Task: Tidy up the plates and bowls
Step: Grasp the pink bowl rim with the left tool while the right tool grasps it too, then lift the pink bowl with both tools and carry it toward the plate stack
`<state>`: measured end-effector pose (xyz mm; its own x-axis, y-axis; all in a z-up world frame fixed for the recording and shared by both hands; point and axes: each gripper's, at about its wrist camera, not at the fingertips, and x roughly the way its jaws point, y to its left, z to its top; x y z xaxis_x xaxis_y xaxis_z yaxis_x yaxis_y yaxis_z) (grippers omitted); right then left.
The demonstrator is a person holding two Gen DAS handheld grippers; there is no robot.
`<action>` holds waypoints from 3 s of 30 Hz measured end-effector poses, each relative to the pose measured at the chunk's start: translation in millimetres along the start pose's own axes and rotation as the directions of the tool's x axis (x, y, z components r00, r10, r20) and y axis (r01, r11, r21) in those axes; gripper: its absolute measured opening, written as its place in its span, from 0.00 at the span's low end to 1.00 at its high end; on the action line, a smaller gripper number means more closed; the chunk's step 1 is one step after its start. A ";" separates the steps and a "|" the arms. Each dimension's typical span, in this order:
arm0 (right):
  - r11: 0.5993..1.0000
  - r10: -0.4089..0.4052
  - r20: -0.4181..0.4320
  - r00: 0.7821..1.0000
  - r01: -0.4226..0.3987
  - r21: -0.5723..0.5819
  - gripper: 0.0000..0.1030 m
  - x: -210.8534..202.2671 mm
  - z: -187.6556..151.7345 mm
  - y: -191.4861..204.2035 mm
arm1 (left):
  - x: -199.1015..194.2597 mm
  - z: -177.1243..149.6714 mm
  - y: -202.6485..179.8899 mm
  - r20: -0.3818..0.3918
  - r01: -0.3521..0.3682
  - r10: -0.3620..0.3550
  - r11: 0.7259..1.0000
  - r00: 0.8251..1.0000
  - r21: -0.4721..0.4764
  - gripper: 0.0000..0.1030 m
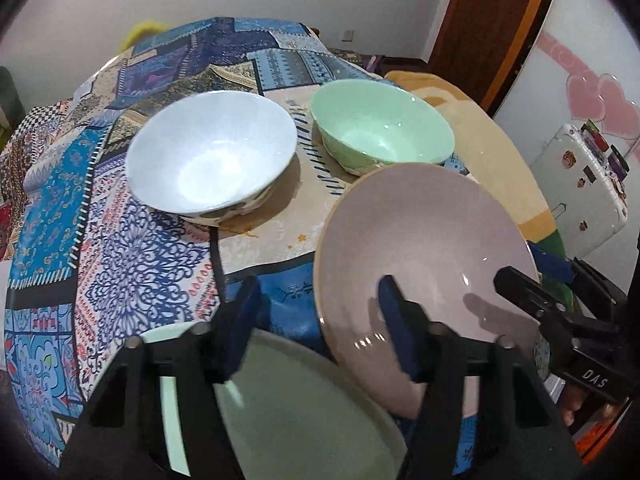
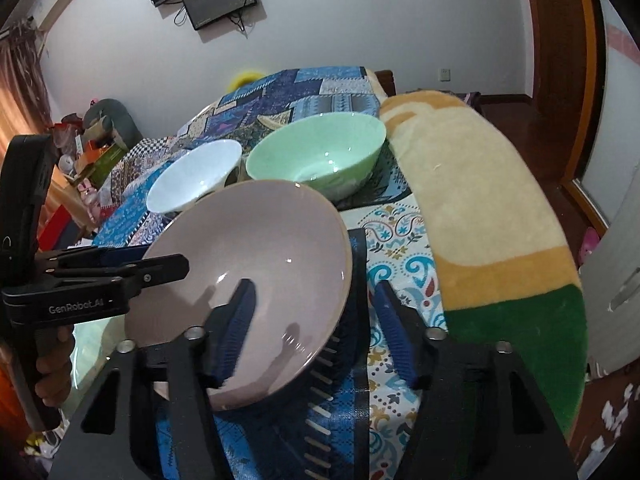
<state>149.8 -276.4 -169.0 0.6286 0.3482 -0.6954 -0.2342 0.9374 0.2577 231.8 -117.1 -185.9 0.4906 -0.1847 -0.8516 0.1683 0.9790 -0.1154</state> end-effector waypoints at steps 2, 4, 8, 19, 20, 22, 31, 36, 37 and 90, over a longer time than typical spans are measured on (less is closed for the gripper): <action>1.000 0.016 -0.019 1.000 -0.016 0.012 0.39 3.8 -1.4 -2.1 | 5.2 0.2 -1.7 -0.016 0.012 -0.012 1.000 1.000 0.005 0.43; 0.999 0.026 -0.031 0.999 -0.025 0.026 0.34 7.2 -2.5 -5.0 | 9.8 -0.3 -2.6 -0.030 0.020 -0.020 1.000 0.999 0.006 0.37; 0.996 0.058 -0.037 0.998 -0.056 0.067 0.24 9.1 -5.0 -11.0 | 17.6 -2.1 -3.9 -0.060 0.045 -0.044 0.999 0.997 0.010 0.21; 0.997 0.031 -0.028 0.999 -0.029 0.068 0.22 4.2 -3.6 -4.9 | 10.8 -4.3 -10.1 -0.043 0.042 -0.042 0.999 0.998 -0.010 0.18; 0.997 0.029 -0.028 0.999 -0.027 0.068 0.22 4.6 -2.5 -3.6 | 9.9 -4.9 -9.2 -0.045 0.048 -0.049 0.999 0.998 -0.025 0.18; 0.998 0.021 -0.024 0.999 -0.019 0.068 0.22 0.0 -1.4 -2.3 | 7.7 -5.3 -8.3 -0.048 0.063 -0.066 0.997 0.997 -0.047 0.18; 0.999 0.010 0.035 0.999 -0.012 0.050 0.22 -27.9 6.6 11.3 | -35.8 -9.1 -15.3 0.035 0.081 -0.080 0.996 0.996 -0.024 0.18; 1.000 0.016 0.065 0.998 -0.017 0.017 0.22 -38.6 11.2 29.2 | -64.1 -14.3 -9.0 0.078 0.077 -0.075 0.997 0.994 -0.023 0.18; 1.000 0.020 0.069 0.997 -0.021 0.013 0.22 -40.3 12.3 33.4 | -70.0 -16.4 -7.5 0.087 0.073 -0.070 0.997 0.994 -0.023 0.18; 0.926 0.196 -0.189 0.962 -0.245 -0.286 0.22 66.6 -33.2 293.7 | -173.0 -185.4 254.4 0.167 -0.062 0.140 0.913 0.976 -0.404 0.18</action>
<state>98.2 22.1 -161.9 0.4187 0.5184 -0.7457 -0.5829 0.7830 0.2170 31.2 180.0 -162.7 0.6447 -0.0578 -0.7622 -0.2218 0.9401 -0.2589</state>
